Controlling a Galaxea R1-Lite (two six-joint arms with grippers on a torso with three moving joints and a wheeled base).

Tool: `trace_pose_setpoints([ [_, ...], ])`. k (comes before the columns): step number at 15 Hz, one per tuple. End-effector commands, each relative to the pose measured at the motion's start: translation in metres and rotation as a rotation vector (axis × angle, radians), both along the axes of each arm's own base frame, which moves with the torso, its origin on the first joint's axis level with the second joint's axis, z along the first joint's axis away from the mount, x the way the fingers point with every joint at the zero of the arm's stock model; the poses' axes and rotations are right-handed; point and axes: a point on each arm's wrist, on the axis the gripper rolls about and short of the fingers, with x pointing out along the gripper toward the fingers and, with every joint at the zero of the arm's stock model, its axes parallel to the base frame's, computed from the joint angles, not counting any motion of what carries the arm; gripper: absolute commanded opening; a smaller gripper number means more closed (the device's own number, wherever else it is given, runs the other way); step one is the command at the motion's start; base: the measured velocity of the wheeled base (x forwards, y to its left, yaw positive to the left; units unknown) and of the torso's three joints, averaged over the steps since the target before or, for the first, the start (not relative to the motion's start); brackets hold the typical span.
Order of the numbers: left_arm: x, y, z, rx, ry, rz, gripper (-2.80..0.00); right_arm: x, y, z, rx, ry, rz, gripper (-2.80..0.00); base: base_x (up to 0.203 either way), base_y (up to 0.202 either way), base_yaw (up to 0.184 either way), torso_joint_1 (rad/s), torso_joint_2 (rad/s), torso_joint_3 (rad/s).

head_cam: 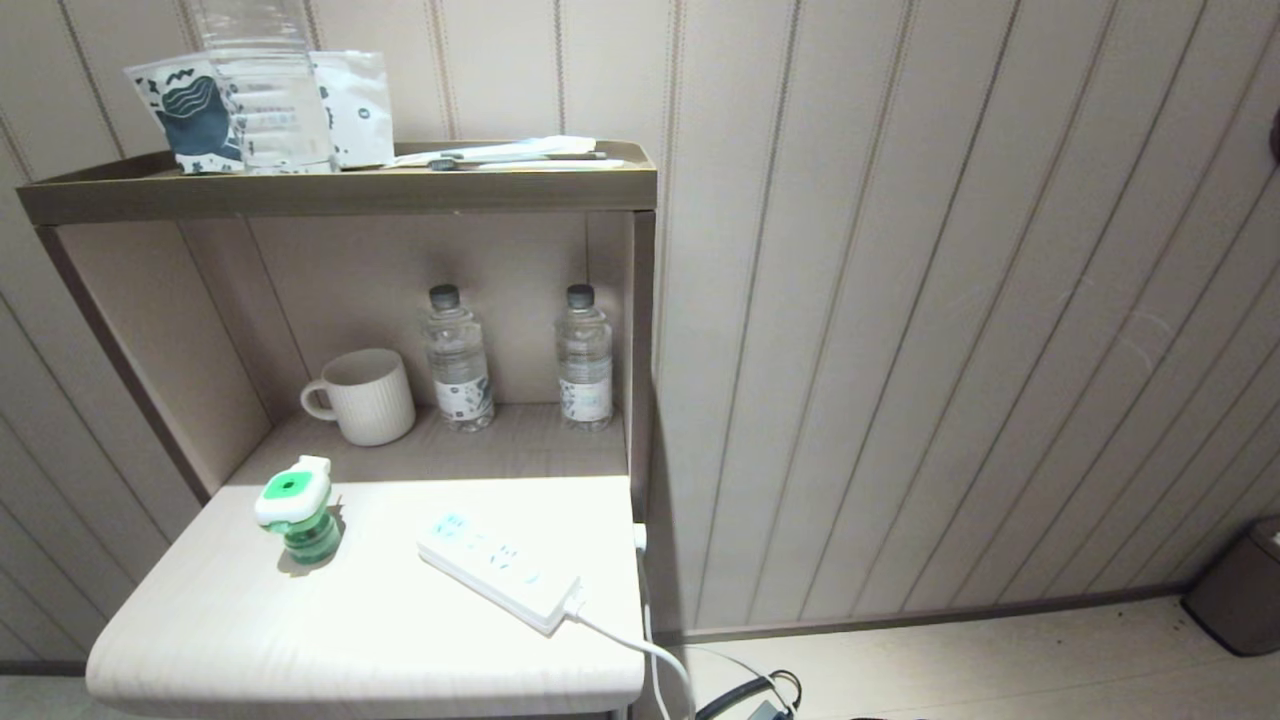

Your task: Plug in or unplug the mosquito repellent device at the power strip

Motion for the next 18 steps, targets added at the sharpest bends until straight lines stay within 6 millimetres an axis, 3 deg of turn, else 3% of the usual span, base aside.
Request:
trace_pose_setpoints([
  [1,-0.012,0.0,-0.013,-0.01,-0.039,-0.044,-2.8,-0.027,0.001,-0.018,-0.014,-0.108,0.014,-2.8,0.0,0.0,0.0,0.0,0.0,0.0],
  [5,-0.026,-0.002,-0.037,0.032,-0.049,-0.21,-2.8,-0.029,0.009,-0.058,0.046,-0.146,0.432,-2.8,0.0,0.0,0.0,0.0,0.0,0.0],
  [9,-0.043,-0.009,-0.066,0.151,-0.127,-0.492,-2.8,-0.024,0.014,-0.105,0.069,-0.126,0.664,-2.8,0.0,0.0,0.0,0.0,0.0,0.0],
  [11,-0.049,-0.012,-0.08,0.19,-0.099,-0.634,-2.8,-0.022,0.014,-0.106,0.064,-0.143,0.642,-2.8,0.0,0.0,0.0,0.0,0.0,0.0],
  [14,-0.047,-0.013,-0.079,0.203,-0.158,-0.647,-2.8,-0.019,0.013,-0.107,0.05,-0.182,0.636,-2.8,0.0,0.0,0.0,0.0,0.0,0.0],
  [18,-0.045,-0.015,-0.091,0.175,-0.101,-0.747,-2.8,-0.019,0.014,-0.107,0.051,-0.185,0.654,-2.8,0.0,0.0,0.0,0.0,0.0,0.0],
])
